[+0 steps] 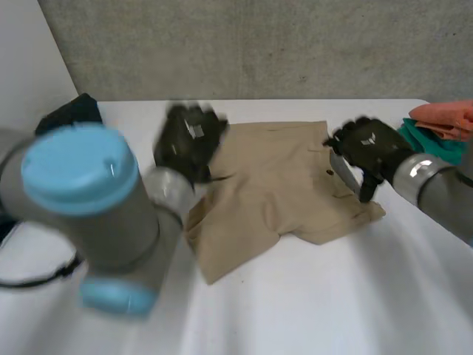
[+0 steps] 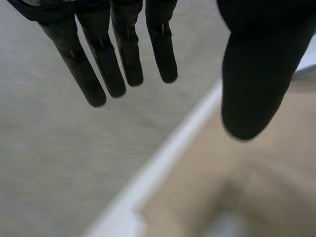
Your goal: Fold the laundry.
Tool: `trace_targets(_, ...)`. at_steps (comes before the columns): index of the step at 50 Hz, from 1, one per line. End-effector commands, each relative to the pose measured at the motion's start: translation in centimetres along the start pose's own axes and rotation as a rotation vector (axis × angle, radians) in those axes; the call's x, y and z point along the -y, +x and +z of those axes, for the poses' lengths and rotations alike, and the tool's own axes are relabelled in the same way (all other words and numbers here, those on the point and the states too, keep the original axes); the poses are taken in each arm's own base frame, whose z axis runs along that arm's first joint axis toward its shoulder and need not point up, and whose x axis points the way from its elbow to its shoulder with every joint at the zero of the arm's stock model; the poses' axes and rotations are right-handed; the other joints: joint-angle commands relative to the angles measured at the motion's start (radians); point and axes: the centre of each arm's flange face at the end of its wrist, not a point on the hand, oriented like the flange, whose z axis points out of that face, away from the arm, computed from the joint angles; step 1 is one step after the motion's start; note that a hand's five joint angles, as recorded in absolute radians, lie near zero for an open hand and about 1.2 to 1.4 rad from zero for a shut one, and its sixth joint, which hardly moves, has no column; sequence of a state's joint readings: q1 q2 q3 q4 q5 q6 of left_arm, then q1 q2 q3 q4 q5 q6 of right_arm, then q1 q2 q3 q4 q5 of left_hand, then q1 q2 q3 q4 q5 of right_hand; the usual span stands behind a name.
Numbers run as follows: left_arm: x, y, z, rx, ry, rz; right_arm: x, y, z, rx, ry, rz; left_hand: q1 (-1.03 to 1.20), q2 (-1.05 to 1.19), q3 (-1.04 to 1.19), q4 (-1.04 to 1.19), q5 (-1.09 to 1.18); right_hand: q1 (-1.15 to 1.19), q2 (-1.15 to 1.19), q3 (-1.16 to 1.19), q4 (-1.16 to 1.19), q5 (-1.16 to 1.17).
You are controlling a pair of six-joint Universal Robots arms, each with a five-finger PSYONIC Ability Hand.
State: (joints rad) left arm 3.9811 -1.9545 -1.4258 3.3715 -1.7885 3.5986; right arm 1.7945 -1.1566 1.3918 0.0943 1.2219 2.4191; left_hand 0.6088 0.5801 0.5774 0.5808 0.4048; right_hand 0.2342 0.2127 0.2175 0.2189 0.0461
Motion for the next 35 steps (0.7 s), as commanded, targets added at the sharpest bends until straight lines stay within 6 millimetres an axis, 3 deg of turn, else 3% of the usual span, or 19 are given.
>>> trace_targets(1,-3.1,5.0,-7.6,-0.233,-0.243,-0.202,-5.1,0.1,0.4,0.061,-0.098,0.018,0.113,0.141,0.144,0.141,0.142,0.042,0.063,0.058,0.057,0.055)
trace_targets(10,-6.6,6.8,-6.6,-0.24,-0.361,-0.222,-9.3,-2.0,2.7,0.132,-0.142,-0.035,0.016,0.045,0.047,0.044,0.045,0.226,0.247,0.243,0.241,0.239)
trace_targets(11,-6.8,6.7,-6.4,-0.234,-0.363,-0.224,-9.5,-2.0,2.8,0.132,-0.142,-0.035,0.007,0.036,0.038,0.035,0.036,0.328,0.35,0.345,0.344,0.342)
trace_targets(13,-7.2,6.7,-5.7,-0.218,-0.357,-0.229,-9.5,-2.0,3.1,0.117,-0.127,-0.042,0.007,0.036,0.038,0.035,0.036,1.04,1.061,1.057,1.055,1.053)
trace_targets(14,-7.4,6.7,-5.5,-0.209,-0.352,-0.23,-9.5,-1.9,3.3,0.109,-0.118,-0.044,0.01,0.039,0.041,0.038,0.039,1.161,1.182,1.178,1.176,1.174)
trace_targets(20,-7.7,6.1,-3.5,-0.116,-0.292,-0.235,-10.0,-2.4,3.1,0.088,-0.109,-0.026,0.027,0.056,0.059,0.055,0.057,1.162,1.184,1.179,1.177,1.176)
trace_targets(30,-11.3,6.4,-0.8,-0.092,-0.344,-0.095,-9.0,-2.4,1.8,0.076,-0.105,-0.028,0.098,0.127,0.129,0.126,0.127,1.162,1.184,1.179,1.177,1.176)
trace_targets(35,-12.1,5.5,0.2,-0.068,-0.343,-0.039,-9.2,-2.5,1.5,0.074,-0.124,-0.022,0.397,0.426,0.428,0.425,0.426,1.162,1.184,1.179,1.177,1.176)
